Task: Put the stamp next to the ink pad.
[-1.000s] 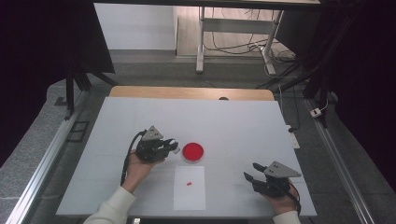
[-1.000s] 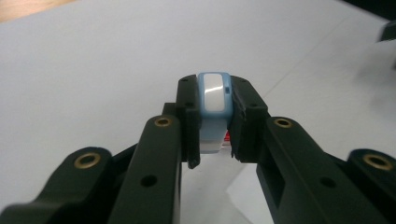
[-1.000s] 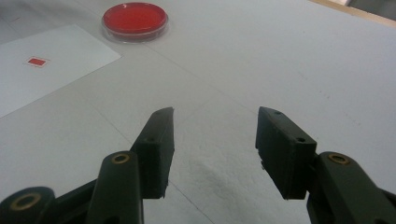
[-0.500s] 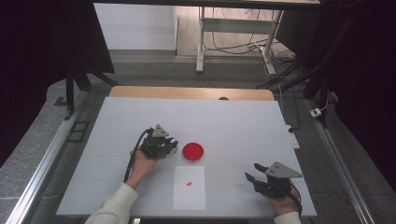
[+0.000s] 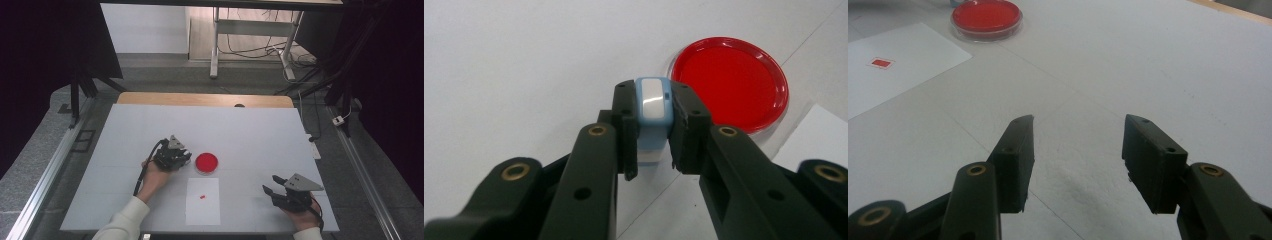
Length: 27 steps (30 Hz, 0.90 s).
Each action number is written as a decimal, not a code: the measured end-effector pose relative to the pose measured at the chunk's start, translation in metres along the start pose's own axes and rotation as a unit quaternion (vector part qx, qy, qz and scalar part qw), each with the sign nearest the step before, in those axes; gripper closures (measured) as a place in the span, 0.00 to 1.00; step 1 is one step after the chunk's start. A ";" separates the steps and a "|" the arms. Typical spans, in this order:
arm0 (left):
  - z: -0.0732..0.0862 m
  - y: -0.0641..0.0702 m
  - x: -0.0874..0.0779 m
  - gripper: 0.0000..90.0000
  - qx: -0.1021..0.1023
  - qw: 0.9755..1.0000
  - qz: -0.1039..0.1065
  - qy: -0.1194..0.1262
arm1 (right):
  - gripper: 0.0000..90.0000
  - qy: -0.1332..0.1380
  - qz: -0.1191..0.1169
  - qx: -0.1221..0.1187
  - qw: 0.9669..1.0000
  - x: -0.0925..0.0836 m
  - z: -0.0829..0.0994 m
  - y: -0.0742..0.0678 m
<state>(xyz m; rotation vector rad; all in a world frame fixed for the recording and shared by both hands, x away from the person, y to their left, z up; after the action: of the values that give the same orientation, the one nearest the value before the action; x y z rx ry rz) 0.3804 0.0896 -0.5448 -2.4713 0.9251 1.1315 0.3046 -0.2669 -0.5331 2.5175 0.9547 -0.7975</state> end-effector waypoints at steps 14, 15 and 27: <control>-0.001 0.004 -0.026 0.41 -0.010 0.999 -0.012 0.049 | 0.51 0.005 -0.001 0.003 1.000 -0.001 -0.001 0.003; 0.002 0.006 -0.030 0.39 -0.010 0.999 -0.010 0.053 | 0.51 0.004 -0.001 0.003 1.000 -0.001 0.000 0.004; 0.044 0.024 -0.074 0.35 -0.003 0.997 0.014 0.072 | 0.49 0.001 0.006 -0.004 1.000 0.000 0.003 0.012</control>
<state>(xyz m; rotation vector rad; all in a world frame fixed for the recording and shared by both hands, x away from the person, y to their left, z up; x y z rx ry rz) 0.3029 0.1252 -0.5178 -2.5796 1.0004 0.9768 0.3116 -0.2768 -0.5348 2.5149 0.9419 -0.7862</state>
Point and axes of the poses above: each handheld gripper's, and its own axes: x roughly forward along the jaws, z roughly out of its underside, y roughly to its right, the point moved 5 cm from there along x, roughly forward along the jaws, and after that the axes turned 5 degrees about -y, right-handed, at the moved point
